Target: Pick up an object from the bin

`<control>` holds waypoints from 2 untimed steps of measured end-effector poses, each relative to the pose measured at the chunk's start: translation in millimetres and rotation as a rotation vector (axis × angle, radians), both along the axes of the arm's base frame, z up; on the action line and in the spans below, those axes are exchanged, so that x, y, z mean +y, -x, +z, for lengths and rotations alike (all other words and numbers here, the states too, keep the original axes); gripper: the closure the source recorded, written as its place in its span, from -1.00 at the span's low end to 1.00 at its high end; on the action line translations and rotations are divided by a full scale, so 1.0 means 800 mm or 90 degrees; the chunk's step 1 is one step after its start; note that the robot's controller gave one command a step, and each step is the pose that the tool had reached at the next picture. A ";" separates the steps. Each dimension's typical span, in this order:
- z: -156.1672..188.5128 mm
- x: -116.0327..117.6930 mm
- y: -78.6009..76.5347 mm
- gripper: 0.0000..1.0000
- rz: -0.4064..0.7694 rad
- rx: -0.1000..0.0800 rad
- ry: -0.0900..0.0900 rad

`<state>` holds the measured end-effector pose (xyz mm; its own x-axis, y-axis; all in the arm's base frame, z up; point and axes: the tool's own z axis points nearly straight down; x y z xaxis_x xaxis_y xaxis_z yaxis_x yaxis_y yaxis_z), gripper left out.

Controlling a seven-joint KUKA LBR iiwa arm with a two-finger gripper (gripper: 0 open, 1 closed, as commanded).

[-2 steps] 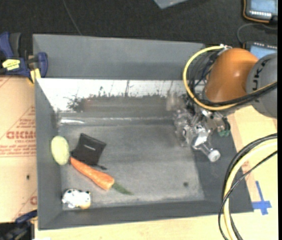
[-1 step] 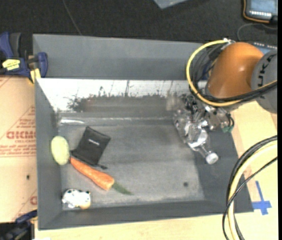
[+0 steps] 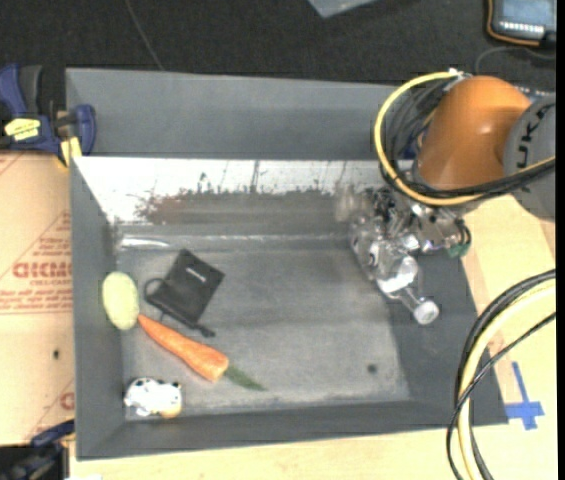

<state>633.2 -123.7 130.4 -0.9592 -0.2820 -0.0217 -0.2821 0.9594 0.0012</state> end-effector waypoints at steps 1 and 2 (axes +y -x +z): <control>0.059 -0.009 -0.004 1.00 -0.005 -0.004 0.002; 0.059 -0.009 -0.004 1.00 -0.005 -0.004 0.002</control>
Offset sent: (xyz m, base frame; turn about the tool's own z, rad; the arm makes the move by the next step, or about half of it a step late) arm 0.0000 0.0000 0.0000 0.0000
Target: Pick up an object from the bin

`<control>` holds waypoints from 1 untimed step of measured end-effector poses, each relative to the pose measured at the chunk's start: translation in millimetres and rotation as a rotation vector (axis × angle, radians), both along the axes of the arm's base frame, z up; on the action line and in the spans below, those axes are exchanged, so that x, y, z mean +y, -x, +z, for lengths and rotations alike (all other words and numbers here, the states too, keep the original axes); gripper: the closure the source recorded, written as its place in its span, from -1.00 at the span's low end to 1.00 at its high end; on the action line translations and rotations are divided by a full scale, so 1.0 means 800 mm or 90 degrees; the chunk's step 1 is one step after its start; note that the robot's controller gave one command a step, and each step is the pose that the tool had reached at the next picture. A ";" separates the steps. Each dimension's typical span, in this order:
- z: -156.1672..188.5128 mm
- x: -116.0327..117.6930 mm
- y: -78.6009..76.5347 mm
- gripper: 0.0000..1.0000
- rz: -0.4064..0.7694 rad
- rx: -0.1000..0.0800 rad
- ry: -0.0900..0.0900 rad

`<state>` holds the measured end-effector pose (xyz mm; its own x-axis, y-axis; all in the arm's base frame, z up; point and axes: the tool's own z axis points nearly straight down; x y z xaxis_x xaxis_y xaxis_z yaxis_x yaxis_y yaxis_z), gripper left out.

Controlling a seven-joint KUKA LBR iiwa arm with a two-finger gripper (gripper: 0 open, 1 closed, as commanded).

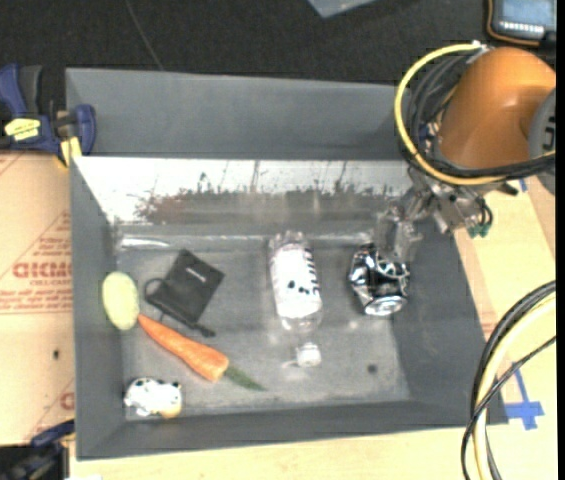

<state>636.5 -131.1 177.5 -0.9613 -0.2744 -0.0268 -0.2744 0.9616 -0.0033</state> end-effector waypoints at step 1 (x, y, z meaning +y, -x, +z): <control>-0.026 -0.003 -0.005 1.00 -0.002 -0.004 0.000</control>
Offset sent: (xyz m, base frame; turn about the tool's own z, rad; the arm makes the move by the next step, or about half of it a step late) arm -0.0016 -0.0056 0.0248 0.0397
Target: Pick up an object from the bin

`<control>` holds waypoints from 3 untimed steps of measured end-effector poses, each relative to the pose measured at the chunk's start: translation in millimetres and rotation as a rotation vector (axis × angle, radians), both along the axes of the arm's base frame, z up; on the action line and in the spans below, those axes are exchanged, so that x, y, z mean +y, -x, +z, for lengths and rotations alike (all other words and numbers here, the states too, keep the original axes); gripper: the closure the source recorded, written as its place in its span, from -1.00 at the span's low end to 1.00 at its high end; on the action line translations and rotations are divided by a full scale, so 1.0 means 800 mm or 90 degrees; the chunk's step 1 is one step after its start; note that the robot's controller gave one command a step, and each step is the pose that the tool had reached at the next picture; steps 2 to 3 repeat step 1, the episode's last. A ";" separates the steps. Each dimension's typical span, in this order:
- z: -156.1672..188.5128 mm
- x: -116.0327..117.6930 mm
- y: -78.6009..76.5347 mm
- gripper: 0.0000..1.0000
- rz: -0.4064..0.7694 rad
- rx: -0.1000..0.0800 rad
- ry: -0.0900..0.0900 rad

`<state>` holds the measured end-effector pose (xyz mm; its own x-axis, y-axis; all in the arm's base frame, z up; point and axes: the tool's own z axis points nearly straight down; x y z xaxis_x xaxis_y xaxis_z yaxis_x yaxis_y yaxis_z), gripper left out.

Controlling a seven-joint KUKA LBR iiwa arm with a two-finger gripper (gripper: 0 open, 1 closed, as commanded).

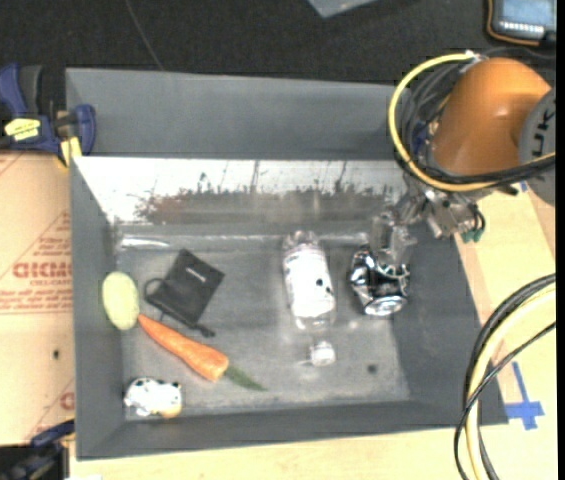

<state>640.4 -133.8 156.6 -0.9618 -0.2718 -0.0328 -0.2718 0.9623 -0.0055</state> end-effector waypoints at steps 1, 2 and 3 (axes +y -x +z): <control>-0.009 -0.001 0.000 1.00 -0.001 0.001 0.000; -0.009 -0.001 0.000 1.00 -0.001 0.001 0.000; -0.009 -0.001 0.000 1.00 -0.001 0.001 0.000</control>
Offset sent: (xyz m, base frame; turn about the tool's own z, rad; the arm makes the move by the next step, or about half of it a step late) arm -0.0124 0.0486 -0.0693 -0.2686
